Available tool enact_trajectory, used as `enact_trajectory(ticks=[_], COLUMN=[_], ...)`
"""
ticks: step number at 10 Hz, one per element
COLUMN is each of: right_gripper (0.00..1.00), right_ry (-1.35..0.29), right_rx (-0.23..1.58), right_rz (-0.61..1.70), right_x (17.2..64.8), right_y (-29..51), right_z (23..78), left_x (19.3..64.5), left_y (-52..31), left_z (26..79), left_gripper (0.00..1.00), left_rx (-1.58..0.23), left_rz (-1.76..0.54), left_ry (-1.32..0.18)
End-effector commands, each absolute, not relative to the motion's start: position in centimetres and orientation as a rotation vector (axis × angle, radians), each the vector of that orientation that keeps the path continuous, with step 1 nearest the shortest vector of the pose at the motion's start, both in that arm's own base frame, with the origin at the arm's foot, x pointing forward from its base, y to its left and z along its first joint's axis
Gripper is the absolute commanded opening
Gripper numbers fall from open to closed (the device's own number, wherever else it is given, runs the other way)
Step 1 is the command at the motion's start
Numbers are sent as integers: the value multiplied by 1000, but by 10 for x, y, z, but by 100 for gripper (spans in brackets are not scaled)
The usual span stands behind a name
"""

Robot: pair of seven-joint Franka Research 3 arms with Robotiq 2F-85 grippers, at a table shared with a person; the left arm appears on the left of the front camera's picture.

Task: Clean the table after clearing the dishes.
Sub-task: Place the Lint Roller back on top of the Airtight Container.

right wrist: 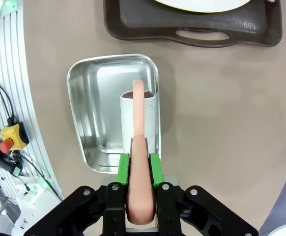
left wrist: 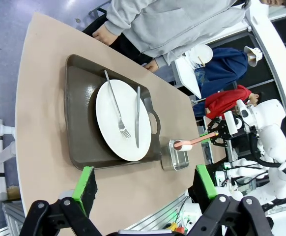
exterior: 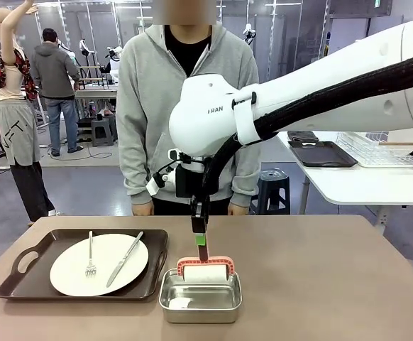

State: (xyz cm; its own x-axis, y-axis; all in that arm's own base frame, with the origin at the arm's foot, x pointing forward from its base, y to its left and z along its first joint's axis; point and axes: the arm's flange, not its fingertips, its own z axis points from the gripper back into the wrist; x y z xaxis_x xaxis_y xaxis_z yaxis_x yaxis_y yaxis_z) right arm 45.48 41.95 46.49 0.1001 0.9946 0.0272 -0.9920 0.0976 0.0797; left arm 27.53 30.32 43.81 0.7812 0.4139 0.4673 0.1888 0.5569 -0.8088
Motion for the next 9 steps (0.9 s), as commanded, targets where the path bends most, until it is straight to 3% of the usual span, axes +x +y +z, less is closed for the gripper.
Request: enact_trajectory(ticks=[1, 9], right_gripper=[21, 21], right_ry=[-21, -6], right_rx=[145, 201], right_rz=[1513, 1508], right_x=[460, 481], right_y=[419, 418], right_z=[462, 409], left_x=[273, 273], left_y=[304, 304], left_z=[440, 440], left_gripper=[100, 100], left_rx=[-991, -991], left_rz=[144, 144], left_ry=[-689, -689])
